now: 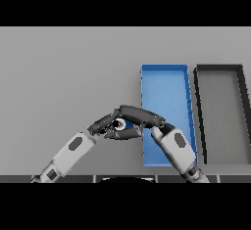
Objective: Pick up the blue pipe and place it into the blue bin.
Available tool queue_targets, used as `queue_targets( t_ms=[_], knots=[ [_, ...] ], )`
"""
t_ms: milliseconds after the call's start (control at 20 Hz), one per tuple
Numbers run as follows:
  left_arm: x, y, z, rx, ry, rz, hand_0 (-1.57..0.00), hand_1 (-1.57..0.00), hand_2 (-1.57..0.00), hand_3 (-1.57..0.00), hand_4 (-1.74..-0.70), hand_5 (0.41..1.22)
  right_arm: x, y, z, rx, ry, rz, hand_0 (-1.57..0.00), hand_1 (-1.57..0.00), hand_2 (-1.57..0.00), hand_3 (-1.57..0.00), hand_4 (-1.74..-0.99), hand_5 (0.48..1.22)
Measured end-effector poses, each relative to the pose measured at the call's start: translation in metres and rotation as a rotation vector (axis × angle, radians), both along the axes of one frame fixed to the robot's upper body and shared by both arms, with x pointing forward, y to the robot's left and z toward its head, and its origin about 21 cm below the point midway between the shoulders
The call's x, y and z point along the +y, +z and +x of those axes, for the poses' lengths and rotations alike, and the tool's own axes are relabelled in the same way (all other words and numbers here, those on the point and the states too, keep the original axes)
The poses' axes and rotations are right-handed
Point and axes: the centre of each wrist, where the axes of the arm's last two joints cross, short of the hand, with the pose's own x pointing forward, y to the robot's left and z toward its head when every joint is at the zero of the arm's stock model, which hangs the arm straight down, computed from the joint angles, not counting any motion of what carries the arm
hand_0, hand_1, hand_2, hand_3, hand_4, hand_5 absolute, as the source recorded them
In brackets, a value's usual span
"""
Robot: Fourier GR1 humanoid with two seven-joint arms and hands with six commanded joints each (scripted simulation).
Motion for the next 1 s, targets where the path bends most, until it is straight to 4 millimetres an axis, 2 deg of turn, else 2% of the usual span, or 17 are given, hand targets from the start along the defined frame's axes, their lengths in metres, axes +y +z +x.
queue_targets(
  t_ms=[150, 350, 550, 650, 750, 850, 900, 1000],
  knots=[
    [-0.002, -0.003, 0.0, 0.019, 0.046, 0.029, -0.1, -0.09, -0.09, -0.03, -0.84, 0.754, 0.0, 0.003, 0.001, 0.002, 0.002, 0.014, -1.57, -1.57, -1.57, -1.57, -1.485, 1.218],
    [-0.001, -0.006, 0.0, 0.031, 0.066, 0.031, -0.04, -0.03, -0.04, -0.01, -0.84, 0.636, -0.006, -0.001, 0.0, -0.017, -0.001, 0.044, -1.57, -1.57, -1.57, -1.57, -1.487, 1.22],
    [0.004, -0.009, -0.005, 0.123, 0.118, 0.053, -0.02, -0.01, -0.01, -0.01, -0.88, 0.605, -0.003, 0.006, -0.002, -0.014, -0.004, 0.06, -1.57, -1.57, -1.57, -1.57, -1.492, 1.22],
    [0.002, -0.005, -0.005, 0.116, 0.116, 0.059, -0.01, -0.01, -0.01, 0.0, -0.88, 0.572, -0.008, 0.005, -0.001, 0.071, 0.016, 0.113, -1.57, -1.57, -1.57, -1.57, -1.492, 1.221],
    [0.001, -0.008, -0.005, 0.131, 0.124, 0.084, -0.01, 0.0, -0.01, 0.0, -0.87, 0.543, -0.007, 0.014, 0.004, 0.154, 0.04, 0.176, -1.57, -1.57, -1.57, -1.57, -1.493, 1.221],
    [0.003, -0.01, -0.006, 0.13, 0.123, 0.087, 0.0, 0.0, 0.0, 0.0, -0.87, 0.529, -0.006, 0.024, 0.006, 0.225, 0.05, 0.202, -1.57, -1.57, -1.57, -1.57, -1.494, 1.221],
    [0.001, -0.011, -0.008, 0.133, 0.116, 0.092, 0.0, 0.0, 0.0, 0.0, -0.87, 0.523, -0.003, 0.034, 0.01, 0.235, 0.049, 0.21, -1.57, -1.57, -1.57, -1.57, -1.493, 1.221],
    [0.004, -0.013, -0.012, 0.134, 0.121, 0.09, 0.0, 0.0, 0.0, 0.0, -0.87, 0.509, -0.009, 0.054, 0.011, 0.218, 0.05, 0.241, -1.57, -1.57, -1.57, -1.57, -1.492, 1.221]
  ],
)
